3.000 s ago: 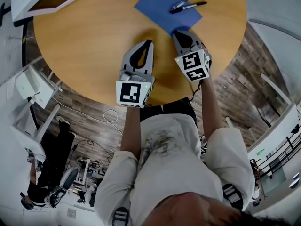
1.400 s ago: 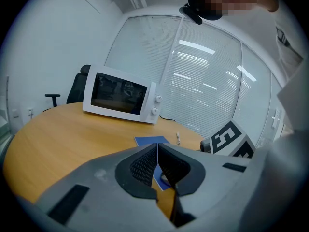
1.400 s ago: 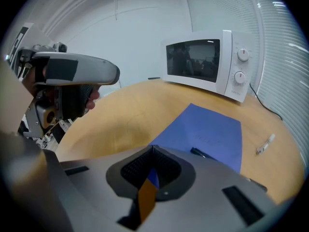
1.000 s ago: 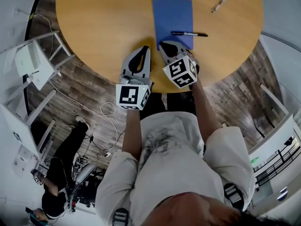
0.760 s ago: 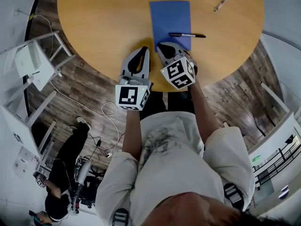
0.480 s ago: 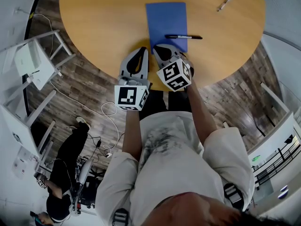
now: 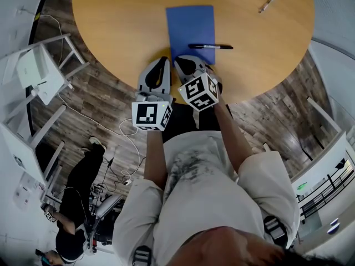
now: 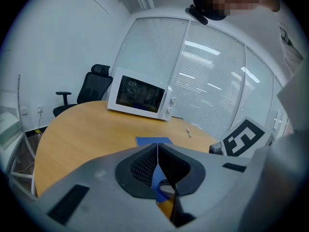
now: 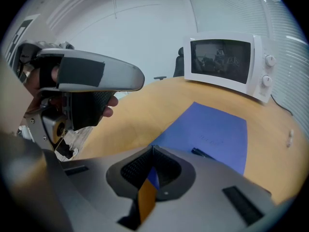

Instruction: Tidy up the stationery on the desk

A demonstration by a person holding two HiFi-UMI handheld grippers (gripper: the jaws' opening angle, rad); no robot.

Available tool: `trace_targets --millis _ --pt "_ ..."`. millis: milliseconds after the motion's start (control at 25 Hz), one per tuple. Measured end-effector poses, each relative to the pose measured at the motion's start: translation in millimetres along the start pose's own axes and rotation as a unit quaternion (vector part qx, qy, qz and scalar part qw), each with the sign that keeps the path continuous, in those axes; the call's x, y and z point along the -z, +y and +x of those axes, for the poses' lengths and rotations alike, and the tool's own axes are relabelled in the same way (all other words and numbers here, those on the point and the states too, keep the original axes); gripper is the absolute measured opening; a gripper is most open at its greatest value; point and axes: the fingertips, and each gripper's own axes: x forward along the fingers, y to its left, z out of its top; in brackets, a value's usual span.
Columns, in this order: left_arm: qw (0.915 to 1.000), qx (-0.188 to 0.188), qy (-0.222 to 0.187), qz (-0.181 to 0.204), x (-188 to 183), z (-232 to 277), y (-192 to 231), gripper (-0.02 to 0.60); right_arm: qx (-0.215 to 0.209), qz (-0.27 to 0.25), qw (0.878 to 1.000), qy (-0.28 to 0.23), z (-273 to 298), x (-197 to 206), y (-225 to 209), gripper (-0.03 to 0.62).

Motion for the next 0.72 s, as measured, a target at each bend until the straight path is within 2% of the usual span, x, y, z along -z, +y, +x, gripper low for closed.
trace_targets --millis 480,720 --pt "1.0 0.004 -0.002 0.002 -2.7 -7.8 3.7 0.011 0.013 -0.004 1.0 0.002 -0.9 -2.9 12.8 0.064" --pt "0.9999 0.013 -0.001 0.004 -4.3 -4.3 0.6 0.012 0.034 -0.018 0.999 -0.022 -17.3 -10.9 6.7 0.066"
